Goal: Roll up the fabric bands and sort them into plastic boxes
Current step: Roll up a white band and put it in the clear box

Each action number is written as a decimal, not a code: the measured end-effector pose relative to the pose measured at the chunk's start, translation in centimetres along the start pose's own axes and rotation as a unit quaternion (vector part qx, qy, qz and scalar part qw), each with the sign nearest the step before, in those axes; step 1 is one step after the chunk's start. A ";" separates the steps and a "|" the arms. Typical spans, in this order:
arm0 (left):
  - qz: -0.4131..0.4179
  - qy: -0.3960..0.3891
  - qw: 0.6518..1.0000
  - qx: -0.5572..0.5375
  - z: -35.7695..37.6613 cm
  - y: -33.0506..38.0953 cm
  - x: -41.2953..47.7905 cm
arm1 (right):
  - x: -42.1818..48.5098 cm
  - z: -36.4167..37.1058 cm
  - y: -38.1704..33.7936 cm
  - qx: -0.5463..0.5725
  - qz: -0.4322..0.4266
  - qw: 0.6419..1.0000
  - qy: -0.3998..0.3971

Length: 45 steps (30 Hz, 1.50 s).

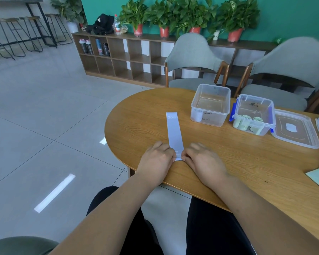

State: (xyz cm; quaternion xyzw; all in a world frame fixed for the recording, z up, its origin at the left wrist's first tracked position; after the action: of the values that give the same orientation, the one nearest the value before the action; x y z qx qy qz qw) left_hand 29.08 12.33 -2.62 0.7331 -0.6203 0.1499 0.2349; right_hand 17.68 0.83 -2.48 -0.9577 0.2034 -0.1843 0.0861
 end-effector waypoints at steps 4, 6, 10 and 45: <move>-0.008 -0.015 0.999 -0.036 0.2 -0.4 -0.4 | -0.3 -0.1 0.2 0.005 -0.011 1.000 0.008; -0.017 -0.019 0.998 -0.057 0.1 -0.5 -0.3 | -0.2 -0.2 0.3 0.017 -0.006 1.000 0.013; -0.011 -0.016 0.998 -0.059 0.1 -0.4 0.1 | -0.3 0.0 0.2 0.009 0.009 0.999 0.036; -0.025 0.002 0.998 -0.050 0.2 -0.9 0.9 | 0.3 0.2 0.0 -0.007 0.036 0.997 0.063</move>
State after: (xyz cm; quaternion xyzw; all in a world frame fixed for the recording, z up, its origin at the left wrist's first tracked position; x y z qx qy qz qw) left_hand 30.11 11.60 -2.44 0.7357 -0.6077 0.1142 0.2765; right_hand 18.07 0.72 -2.59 -0.9368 0.2444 -0.2394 0.0735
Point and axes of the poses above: each hand's wrist, its own x-axis towards the middle knuckle, its own z-axis out of the palm, y = z × x, the point moved 6 cm from there along x, towards the middle knuckle, and after that the axes turned 5 degrees about z, right-handed, at the moved point
